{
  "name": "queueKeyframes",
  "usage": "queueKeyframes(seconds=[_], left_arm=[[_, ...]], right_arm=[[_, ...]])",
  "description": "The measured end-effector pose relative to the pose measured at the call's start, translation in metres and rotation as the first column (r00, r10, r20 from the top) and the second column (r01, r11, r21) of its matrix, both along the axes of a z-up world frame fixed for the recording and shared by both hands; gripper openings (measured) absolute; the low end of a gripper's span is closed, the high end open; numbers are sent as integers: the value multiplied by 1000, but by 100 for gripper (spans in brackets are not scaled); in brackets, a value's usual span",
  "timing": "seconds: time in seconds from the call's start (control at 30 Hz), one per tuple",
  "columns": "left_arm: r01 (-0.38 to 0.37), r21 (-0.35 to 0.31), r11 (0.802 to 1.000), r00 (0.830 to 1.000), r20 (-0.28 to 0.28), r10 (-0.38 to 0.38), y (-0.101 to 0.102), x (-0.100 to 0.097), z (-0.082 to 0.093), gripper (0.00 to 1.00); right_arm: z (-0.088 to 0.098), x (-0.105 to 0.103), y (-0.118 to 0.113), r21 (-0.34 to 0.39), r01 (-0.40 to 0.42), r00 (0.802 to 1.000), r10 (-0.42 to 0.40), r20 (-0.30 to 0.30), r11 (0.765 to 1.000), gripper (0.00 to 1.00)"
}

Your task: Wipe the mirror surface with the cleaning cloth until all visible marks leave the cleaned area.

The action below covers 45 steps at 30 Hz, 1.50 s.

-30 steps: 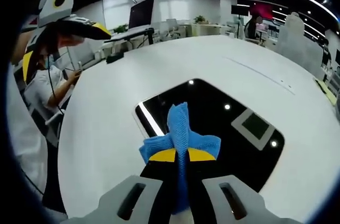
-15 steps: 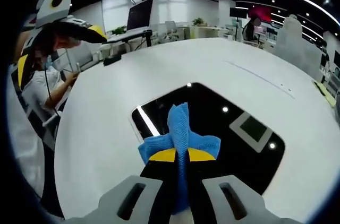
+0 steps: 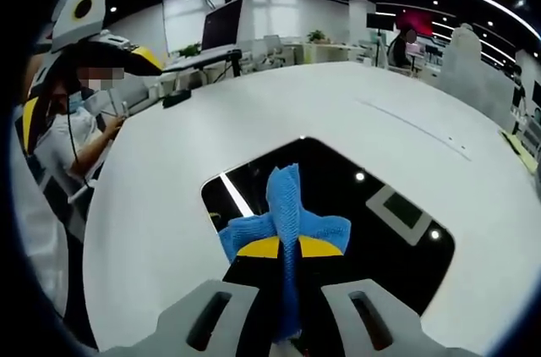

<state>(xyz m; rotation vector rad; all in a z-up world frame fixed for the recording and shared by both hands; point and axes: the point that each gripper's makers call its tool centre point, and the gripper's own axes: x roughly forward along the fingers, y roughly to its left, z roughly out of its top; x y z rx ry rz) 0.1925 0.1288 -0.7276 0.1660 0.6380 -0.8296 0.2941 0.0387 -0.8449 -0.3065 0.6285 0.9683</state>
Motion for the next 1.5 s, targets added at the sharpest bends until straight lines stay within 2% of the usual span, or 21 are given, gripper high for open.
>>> queueKeyframes(seconds=[0.93,1.03,1.5], left_arm=[[-15,-11,1000,1000,-1,15,0,10,2,99],[-7,3,1000,1000,-1,7,0,10,0,99],[-22,-6,1000,1000,6,22,-2,14,4,99]], right_arm=[[0,35,6,5,-2,1000,2,-14,1000,1],[0,38,6,5,2,1000,-2,-16,1000,1],[0,48,7,2,-8,1000,8,-18,1000,1]])
